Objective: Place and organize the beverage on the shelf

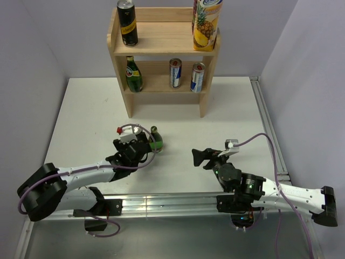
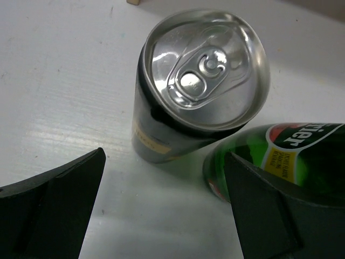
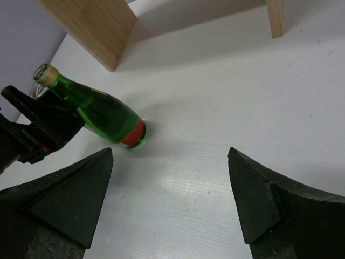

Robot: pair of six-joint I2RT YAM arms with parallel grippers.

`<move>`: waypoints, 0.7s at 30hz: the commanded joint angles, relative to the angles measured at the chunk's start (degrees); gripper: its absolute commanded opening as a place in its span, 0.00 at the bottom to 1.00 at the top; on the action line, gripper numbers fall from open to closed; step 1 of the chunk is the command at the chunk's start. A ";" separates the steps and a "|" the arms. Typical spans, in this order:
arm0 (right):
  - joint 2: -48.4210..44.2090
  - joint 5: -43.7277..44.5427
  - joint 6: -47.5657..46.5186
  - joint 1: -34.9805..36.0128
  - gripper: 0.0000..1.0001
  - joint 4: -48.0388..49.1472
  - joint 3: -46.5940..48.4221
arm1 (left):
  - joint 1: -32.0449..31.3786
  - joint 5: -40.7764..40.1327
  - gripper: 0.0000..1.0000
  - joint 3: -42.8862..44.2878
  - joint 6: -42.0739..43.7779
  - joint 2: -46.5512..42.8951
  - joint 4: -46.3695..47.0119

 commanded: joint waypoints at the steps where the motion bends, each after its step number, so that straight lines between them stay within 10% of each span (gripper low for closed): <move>1: 0.97 0.28 -0.20 0.43 0.94 2.94 -0.88 | 0.00 -2.02 0.99 -3.88 3.18 1.12 13.51; 21: 3.17 0.81 0.76 0.52 0.95 5.05 -1.76 | 2.73 -0.79 0.99 -6.09 17.16 22.74 49.04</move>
